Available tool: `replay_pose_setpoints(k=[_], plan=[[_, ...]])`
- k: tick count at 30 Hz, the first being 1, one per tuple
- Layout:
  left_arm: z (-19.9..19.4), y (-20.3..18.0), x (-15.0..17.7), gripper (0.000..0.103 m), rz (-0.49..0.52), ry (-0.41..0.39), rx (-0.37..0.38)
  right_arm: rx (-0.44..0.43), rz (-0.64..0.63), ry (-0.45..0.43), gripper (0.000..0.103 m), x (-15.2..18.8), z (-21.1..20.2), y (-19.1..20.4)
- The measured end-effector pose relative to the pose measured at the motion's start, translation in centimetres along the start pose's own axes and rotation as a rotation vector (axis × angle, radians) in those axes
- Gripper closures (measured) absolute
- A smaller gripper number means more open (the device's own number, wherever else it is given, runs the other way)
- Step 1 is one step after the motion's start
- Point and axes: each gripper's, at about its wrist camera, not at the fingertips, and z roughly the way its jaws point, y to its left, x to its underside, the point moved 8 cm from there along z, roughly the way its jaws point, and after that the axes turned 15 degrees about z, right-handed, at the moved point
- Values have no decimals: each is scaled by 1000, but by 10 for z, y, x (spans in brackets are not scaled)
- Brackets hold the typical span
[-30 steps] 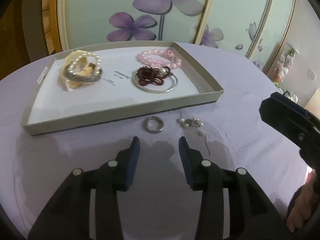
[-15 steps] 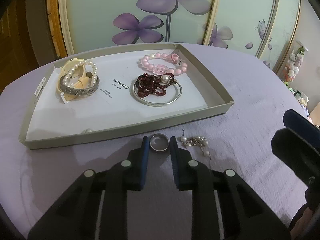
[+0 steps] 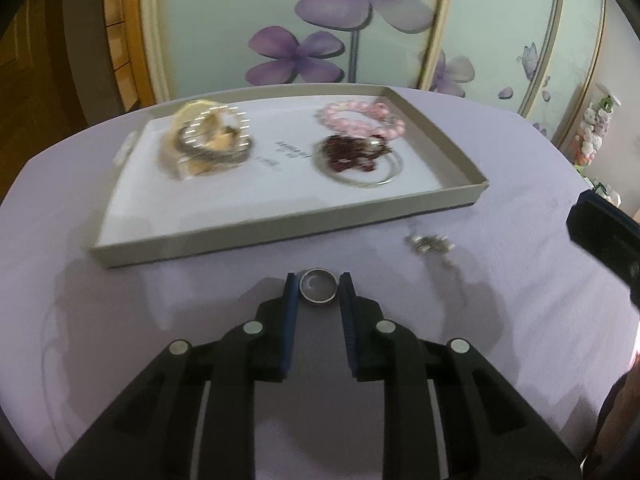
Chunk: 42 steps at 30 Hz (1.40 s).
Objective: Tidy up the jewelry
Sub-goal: 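Close the right tool on the silver dangling earrings while the left tool lifts the ring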
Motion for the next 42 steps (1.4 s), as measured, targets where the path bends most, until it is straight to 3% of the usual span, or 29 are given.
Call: replay_pose_setpoints(k=[7, 11, 25, 28, 30, 31, 38, 42], plan=[[-35, 56, 22, 82, -50, -46, -70, 5, -23, 35, 46, 11, 9, 9], [-53, 77, 26, 82, -77, -75, -88, 17, -29, 104, 46, 22, 30, 11], [-73, 96, 33, 82, -101, -114, -89, 139, -120, 234, 52, 34, 92, 22], [-73, 96, 33, 82, -101, -114, -89, 138, -119, 240, 60, 35, 97, 21], [-73, 96, 33, 82, -102, -114, -87, 126, -117, 248, 89, 35, 97, 23], [-73, 96, 33, 82, -102, -113, -87, 119, -115, 253, 92, 36, 96, 23], [-75, 95, 33, 82, -100, -118, -84, 98, -107, 248, 94, 41, 84, 23], [-79, 94, 31, 82, -97, -124, -88, 98, -152, 167, 94, 34, 60, 33]])
